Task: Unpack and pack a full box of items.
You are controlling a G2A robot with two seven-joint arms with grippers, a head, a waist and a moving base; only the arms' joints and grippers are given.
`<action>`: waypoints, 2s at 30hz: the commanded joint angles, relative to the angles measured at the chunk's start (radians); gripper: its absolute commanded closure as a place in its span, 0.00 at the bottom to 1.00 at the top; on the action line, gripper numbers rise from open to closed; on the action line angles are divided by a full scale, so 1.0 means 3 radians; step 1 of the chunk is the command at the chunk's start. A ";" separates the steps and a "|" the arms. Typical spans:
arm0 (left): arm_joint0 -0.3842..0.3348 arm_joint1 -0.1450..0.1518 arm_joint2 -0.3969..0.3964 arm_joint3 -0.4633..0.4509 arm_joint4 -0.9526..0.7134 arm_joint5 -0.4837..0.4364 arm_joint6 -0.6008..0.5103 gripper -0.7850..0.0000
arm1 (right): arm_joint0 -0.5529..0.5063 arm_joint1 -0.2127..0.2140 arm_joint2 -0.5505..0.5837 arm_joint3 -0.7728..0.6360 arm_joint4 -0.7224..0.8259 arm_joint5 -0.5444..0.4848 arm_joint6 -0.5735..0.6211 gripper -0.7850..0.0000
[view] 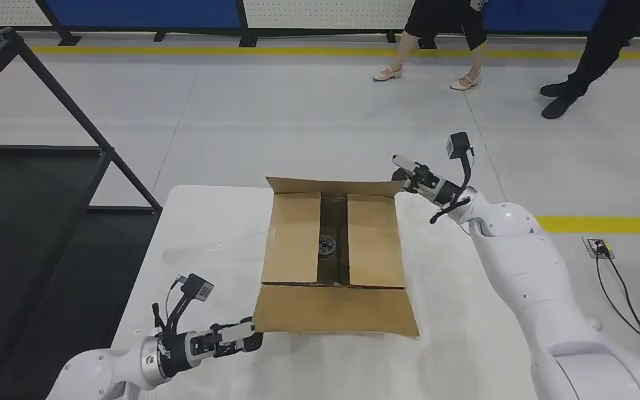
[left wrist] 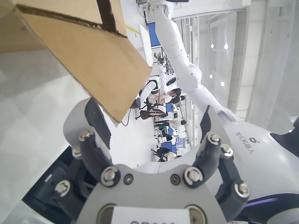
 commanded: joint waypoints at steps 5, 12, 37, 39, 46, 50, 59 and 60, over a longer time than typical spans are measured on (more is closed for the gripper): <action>-0.0123 0.0004 0.0016 -0.0101 0.0007 0.0072 0.0173 0.00 | -0.0013 0.0029 -0.0008 -0.0127 -0.0018 0.0020 0.0146 0.00; -0.0255 0.0009 0.0006 -0.0146 0.0077 0.0156 0.0407 0.00 | -0.0046 0.0070 -0.0010 -0.0342 -0.0019 0.0104 0.0379 0.00; -0.0536 -0.0017 0.0141 -0.0100 -0.0115 0.0623 0.1018 0.00 | -0.0223 0.0168 -0.0037 -0.0953 -0.0177 0.0798 0.0509 0.00; -0.0528 -0.0021 0.0147 -0.0099 -0.0117 0.0636 0.1090 0.00 | -0.0260 0.0168 -0.0039 -0.1001 -0.0180 0.0839 0.0447 0.00; -0.0699 -0.0063 0.0304 -0.0075 -0.0092 0.0676 0.1638 0.00 | -0.0432 0.0218 -0.0017 -0.1451 -0.0188 0.1371 0.0517 0.00; -0.0801 -0.0088 0.0426 -0.0021 -0.0057 0.0719 0.1831 0.00 | -0.0534 0.0252 -0.0011 -0.1702 -0.0264 0.1634 0.0563 0.00; -0.0909 -0.0114 0.0541 0.0068 -0.0054 0.0834 0.2005 0.00 | -0.0644 0.0296 0.0026 -0.1970 -0.0280 0.2004 0.0678 0.00; -0.0909 -0.0114 0.0541 0.0068 -0.0054 0.0834 0.2005 0.00 | -0.0644 0.0296 0.0026 -0.1970 -0.0280 0.2004 0.0678 0.00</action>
